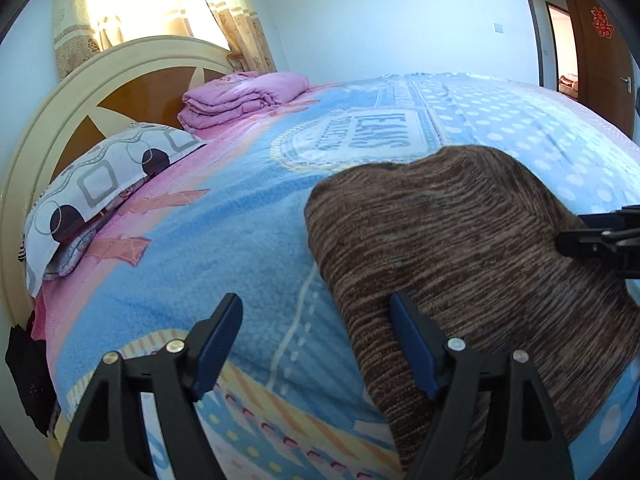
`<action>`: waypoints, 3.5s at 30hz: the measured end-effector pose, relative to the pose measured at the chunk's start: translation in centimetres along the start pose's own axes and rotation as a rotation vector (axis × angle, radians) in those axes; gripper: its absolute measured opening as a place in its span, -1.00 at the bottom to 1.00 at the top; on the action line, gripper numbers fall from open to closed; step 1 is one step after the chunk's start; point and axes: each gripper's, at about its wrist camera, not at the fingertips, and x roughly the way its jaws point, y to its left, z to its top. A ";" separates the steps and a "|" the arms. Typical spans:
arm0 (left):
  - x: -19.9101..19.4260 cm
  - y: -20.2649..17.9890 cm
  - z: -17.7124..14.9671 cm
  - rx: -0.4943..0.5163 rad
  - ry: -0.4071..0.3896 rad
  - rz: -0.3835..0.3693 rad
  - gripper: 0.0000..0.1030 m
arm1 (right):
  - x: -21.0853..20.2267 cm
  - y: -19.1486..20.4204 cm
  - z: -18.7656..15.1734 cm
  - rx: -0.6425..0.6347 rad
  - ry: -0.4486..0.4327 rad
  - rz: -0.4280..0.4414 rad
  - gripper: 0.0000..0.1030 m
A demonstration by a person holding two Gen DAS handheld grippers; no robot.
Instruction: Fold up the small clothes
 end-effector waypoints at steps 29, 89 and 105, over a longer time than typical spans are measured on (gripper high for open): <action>-11.0 0.9 1.8 -0.109 -0.137 -0.147 0.92 | -17.6 6.3 -5.2 -0.059 -0.319 -0.053 0.12; -11.7 0.7 1.6 -0.087 -0.140 -0.135 0.94 | -19.2 9.0 -7.0 -0.119 -0.355 -0.038 0.21; -11.6 1.5 1.8 -0.092 -0.140 -0.116 1.00 | -19.7 9.3 -7.0 -0.114 -0.389 -0.038 0.21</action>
